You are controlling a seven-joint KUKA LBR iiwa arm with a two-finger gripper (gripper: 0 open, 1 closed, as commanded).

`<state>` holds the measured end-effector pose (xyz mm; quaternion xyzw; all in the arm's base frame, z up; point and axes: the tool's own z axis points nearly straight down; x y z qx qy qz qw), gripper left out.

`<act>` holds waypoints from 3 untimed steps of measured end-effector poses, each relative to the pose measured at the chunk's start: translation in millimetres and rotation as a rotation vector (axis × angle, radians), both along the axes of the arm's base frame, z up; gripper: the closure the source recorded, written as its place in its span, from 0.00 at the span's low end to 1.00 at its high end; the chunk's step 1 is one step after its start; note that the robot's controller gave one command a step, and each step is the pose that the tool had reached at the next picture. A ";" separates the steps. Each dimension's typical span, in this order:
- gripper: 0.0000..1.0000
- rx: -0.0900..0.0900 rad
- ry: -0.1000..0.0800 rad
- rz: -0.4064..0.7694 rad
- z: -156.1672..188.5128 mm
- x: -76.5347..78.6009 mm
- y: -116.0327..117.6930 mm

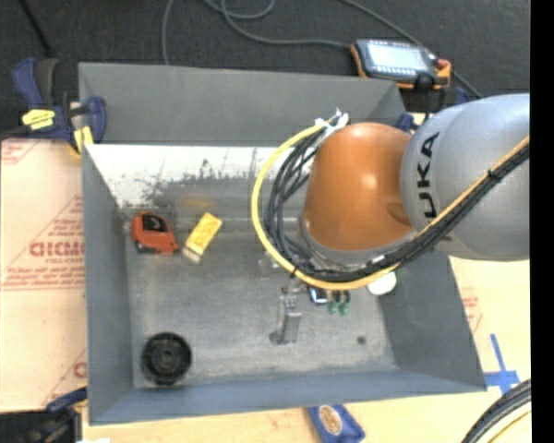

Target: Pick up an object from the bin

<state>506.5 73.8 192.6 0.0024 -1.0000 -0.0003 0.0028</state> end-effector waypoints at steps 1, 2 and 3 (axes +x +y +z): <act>1.00 0.001 -0.008 -0.005 4.1 1.8 -0.4; 0.00 0.001 -0.008 -0.005 4.1 1.8 -0.4; 0.00 0.001 -0.008 -0.006 4.1 1.8 -0.4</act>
Offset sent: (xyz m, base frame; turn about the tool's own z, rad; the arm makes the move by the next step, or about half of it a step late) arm 0.0000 0.0000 0.0000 0.0000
